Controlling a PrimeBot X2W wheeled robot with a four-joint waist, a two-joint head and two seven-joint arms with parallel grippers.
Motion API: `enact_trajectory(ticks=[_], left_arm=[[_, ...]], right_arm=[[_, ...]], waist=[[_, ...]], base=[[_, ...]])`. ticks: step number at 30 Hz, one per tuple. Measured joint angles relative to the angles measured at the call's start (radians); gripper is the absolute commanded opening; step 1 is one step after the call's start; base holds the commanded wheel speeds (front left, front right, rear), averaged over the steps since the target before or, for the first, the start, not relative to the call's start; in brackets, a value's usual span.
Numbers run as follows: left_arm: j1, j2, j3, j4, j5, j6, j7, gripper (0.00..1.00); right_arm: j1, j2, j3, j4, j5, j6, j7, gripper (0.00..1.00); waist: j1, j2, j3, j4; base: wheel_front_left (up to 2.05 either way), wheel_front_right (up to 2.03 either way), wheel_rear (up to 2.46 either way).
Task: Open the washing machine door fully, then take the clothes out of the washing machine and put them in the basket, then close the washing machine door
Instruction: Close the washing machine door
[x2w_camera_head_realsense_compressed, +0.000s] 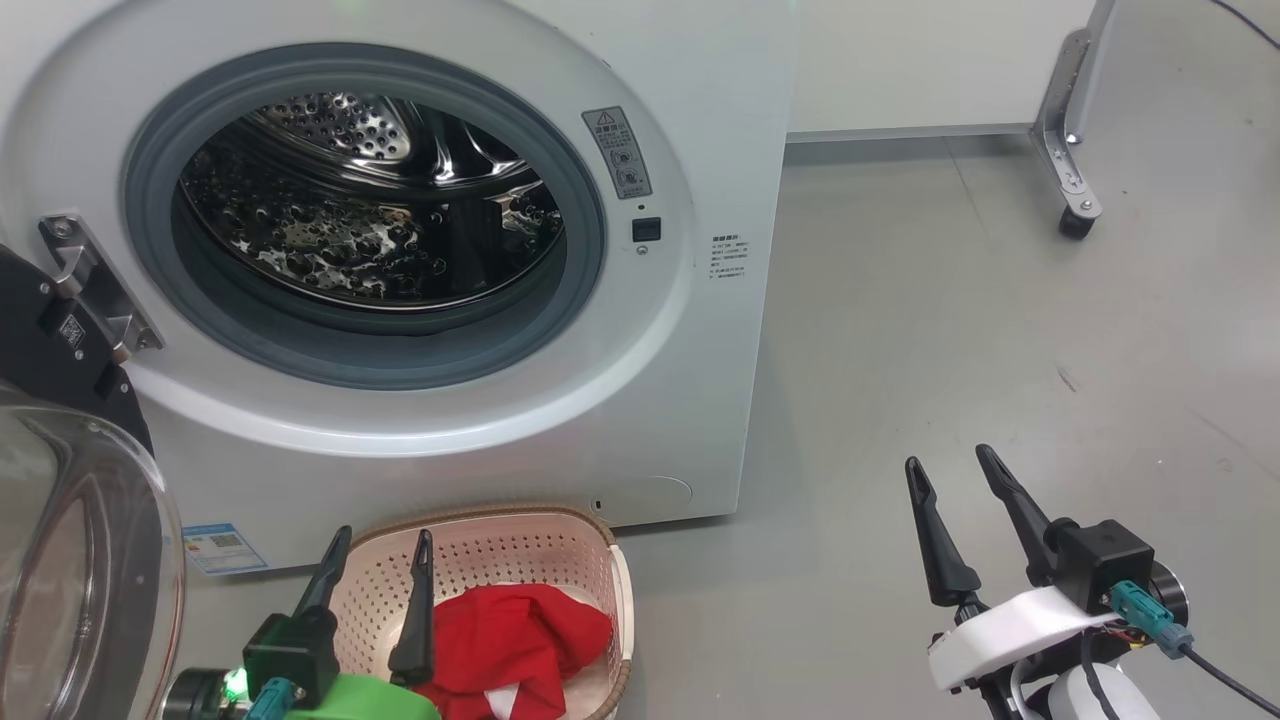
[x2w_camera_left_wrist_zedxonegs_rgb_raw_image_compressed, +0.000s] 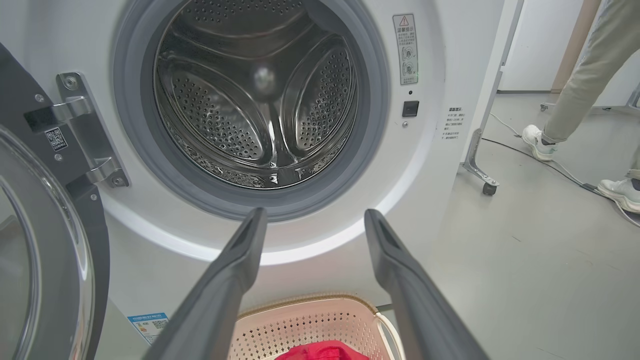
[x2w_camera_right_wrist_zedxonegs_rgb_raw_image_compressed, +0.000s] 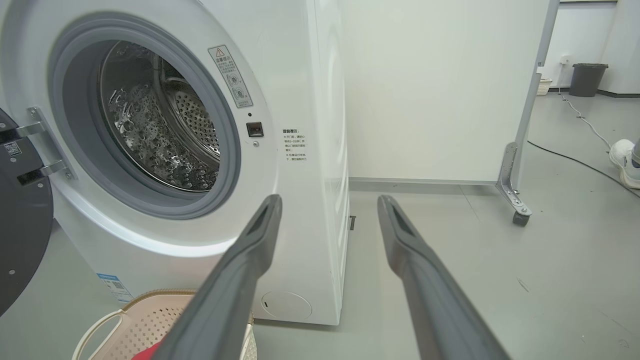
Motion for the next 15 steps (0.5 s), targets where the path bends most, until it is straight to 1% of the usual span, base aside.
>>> enact_trajectory(ticks=[9,15], left_arm=[[0.014,0.006,0.0,-0.041,0.002,0.003,0.02,1.0],[0.025,0.01,-0.002,-0.059,0.021,0.009,0.039,1.0]], right_arm=[[0.001,0.001,-0.002,-0.004,0.0,0.001,0.0,1.0],[0.001,0.001,-0.002,-0.007,-0.002,0.001,0.0,1.0]], waist=[[0.0,0.0,0.001,0.001],[0.0,0.0,0.001,0.002]], base=[[-0.01,0.01,0.0],[-0.23,0.23,0.0]])
